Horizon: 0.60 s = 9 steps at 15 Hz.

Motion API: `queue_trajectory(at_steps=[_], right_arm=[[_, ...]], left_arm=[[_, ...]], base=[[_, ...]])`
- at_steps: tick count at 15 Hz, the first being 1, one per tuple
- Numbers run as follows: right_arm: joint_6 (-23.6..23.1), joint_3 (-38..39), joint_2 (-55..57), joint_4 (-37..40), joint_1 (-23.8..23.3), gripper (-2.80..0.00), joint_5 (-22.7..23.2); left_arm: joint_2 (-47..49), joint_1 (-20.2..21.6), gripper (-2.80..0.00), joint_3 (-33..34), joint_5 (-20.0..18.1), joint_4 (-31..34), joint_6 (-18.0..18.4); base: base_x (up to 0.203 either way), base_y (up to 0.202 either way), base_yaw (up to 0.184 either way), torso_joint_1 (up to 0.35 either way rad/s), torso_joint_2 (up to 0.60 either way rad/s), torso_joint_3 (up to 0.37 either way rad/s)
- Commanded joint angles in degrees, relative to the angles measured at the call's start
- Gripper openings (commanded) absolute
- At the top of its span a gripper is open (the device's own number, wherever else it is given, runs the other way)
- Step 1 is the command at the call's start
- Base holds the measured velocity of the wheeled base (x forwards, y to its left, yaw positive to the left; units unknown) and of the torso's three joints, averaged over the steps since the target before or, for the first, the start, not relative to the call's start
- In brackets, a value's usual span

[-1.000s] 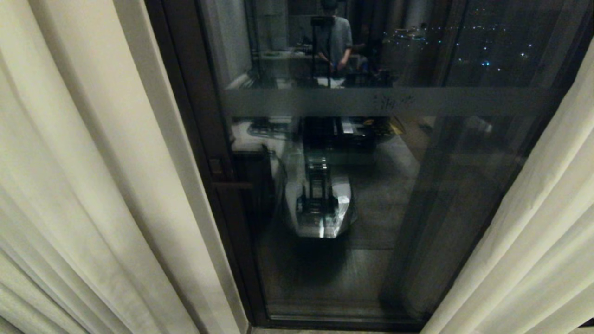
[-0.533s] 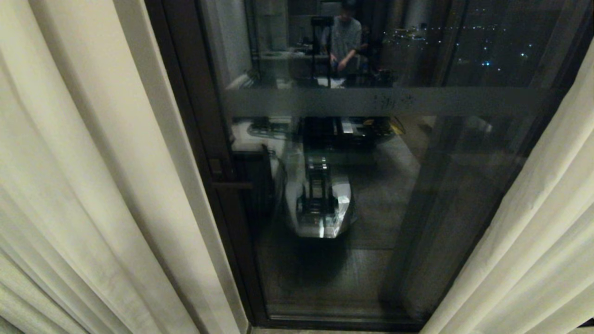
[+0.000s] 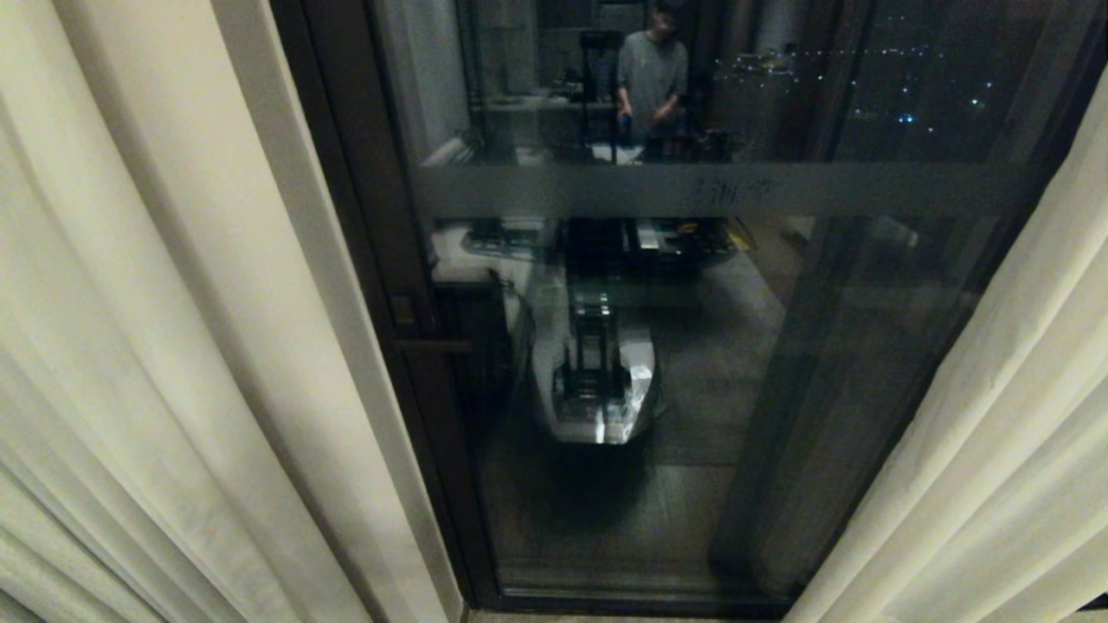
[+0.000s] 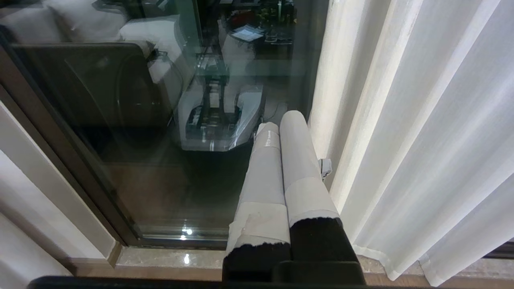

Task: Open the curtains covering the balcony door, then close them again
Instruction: Pull the inner curtains open on both sides

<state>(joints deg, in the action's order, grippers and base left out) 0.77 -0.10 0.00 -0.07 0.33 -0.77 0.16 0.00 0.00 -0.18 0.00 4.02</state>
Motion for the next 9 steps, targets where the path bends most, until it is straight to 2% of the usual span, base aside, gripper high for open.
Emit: queue_trajectory(at_steps=[1,9], right_arm=[[0.0,0.0,0.0,0.0,0.0,-2.8,0.0],[0.0,0.0,0.0,0.0,0.0,-2.8,0.0]], left_arm=[[-0.2,0.0,-2.8,0.0,0.0,0.0,0.1],[-0.2,0.0,-2.8,0.0,0.0,0.0,0.1]], base=[[0.0,0.0,0.0,0.0,0.0,0.0],[0.0,0.0,0.0,0.0,0.0,0.0]])
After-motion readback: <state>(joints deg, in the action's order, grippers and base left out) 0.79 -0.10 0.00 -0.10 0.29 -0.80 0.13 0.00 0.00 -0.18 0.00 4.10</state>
